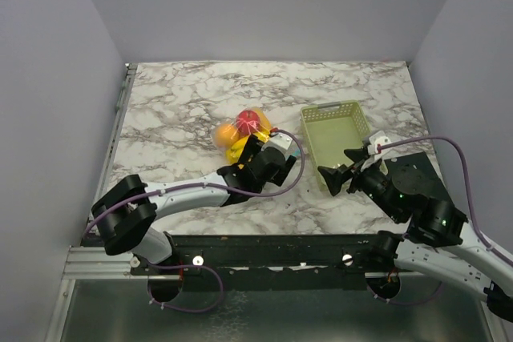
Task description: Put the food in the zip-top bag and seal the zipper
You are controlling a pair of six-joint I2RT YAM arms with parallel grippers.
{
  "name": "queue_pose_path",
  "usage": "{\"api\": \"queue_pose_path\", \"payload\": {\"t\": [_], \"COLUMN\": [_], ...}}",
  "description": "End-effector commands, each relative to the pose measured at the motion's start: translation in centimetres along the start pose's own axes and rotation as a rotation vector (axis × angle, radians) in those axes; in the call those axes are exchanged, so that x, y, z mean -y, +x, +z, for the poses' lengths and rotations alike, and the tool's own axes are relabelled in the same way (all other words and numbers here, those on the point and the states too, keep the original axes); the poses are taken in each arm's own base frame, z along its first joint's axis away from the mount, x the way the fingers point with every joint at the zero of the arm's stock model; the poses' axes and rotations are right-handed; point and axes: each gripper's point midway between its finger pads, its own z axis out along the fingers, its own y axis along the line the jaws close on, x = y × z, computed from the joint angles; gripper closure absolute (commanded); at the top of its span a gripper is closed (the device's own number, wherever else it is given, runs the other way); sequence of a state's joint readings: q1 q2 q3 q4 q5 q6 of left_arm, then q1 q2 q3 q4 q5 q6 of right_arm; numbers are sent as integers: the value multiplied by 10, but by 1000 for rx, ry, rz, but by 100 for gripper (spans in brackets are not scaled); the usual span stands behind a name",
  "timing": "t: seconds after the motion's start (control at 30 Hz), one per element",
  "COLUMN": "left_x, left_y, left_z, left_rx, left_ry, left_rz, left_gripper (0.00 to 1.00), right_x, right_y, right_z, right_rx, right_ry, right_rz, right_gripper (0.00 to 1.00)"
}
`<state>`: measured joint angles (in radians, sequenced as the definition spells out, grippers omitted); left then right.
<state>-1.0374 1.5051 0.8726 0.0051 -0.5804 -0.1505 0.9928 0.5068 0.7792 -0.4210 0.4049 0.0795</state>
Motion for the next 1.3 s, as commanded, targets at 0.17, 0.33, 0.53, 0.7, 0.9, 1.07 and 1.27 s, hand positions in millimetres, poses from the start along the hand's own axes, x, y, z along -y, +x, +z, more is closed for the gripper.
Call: {"api": "queue_pose_path", "payload": {"t": [0.17, 0.33, 0.53, 0.7, 0.9, 1.07, 1.27], "left_x": [21, 29, 32, 24, 13, -18, -75], "left_y": [-22, -28, -38, -44, -61, -81, -96], "left_z": [-41, -55, -72, -83, -104, -111, -102], "left_rx": [37, 39, 19, -25, -18, 9, 34], "left_ry": [182, 266, 321, 309, 320, 262, 168], "left_rz": [-163, -173, -185, -164, -121, -124, -194], "left_gripper": [1, 1, 1, 1, 1, 1, 1], "right_x": [2, 0, 4, -2, -14, 4, 15], "right_y": [24, 36, 38, 35, 16, 21, 6], "right_z": [15, 22, 27, 29, 31, 39, 53], "right_rx": [-86, -134, -126, -168, -127, -180, -207], "right_ry": [73, 106, 176, 173, 111, 250, 265], "right_rz": [67, 120, 236, 269, 310, 261, 260], "right_gripper": [10, 9, 6, 0, 0, 0, 0]}}
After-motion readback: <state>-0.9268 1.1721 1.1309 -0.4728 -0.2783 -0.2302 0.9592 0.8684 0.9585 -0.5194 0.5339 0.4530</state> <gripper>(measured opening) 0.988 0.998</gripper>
